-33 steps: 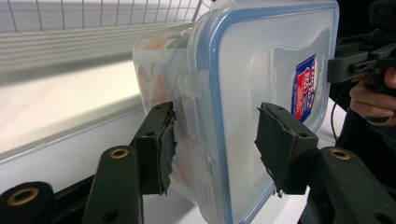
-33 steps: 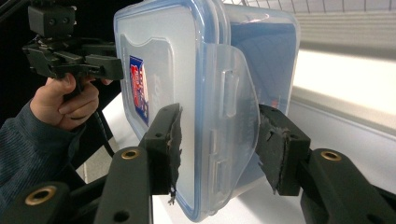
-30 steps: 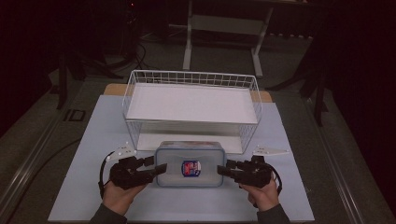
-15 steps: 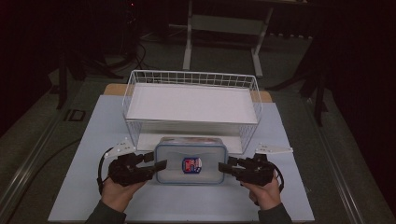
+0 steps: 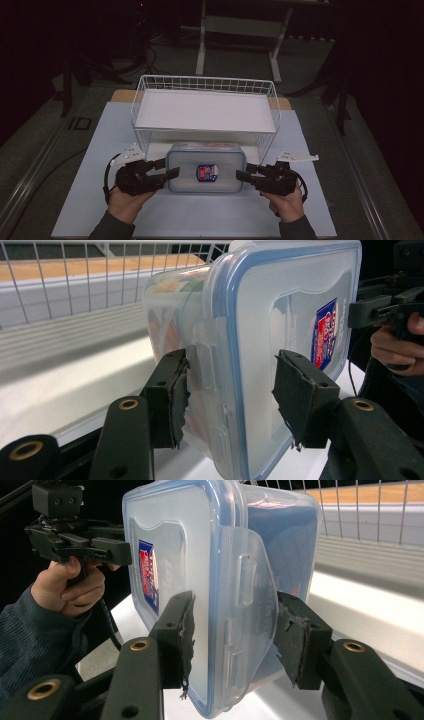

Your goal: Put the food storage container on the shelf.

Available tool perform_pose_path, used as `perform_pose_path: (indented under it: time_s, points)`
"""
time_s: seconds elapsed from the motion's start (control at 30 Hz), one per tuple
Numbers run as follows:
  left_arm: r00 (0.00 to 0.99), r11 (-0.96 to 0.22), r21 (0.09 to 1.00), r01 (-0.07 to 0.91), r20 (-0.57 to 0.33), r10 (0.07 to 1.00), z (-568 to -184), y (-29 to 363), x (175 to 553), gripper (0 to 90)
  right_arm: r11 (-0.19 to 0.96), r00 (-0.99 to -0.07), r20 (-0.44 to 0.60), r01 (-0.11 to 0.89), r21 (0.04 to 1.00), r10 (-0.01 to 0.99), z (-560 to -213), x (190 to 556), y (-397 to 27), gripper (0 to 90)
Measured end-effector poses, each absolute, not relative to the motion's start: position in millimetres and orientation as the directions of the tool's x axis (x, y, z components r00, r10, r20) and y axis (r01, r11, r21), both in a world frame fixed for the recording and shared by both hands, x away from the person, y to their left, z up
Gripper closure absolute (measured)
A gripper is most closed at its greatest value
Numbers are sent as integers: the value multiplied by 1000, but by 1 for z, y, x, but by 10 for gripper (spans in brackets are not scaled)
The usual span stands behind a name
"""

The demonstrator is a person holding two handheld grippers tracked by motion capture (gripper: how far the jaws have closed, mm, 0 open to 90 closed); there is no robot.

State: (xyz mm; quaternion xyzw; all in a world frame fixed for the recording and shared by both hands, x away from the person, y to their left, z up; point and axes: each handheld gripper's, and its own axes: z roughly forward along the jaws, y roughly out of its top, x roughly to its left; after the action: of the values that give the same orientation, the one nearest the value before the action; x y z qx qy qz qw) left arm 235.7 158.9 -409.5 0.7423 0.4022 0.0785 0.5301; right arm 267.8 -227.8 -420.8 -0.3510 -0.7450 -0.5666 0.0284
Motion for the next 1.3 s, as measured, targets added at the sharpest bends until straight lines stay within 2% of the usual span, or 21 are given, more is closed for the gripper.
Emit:
perform_pose_path:
  time_s: [1.3]
  points:
    - [701,-118,930,348,-174,691,-329,164,261,477,74,-813,311,395,916,491,-343,292,-221,518]
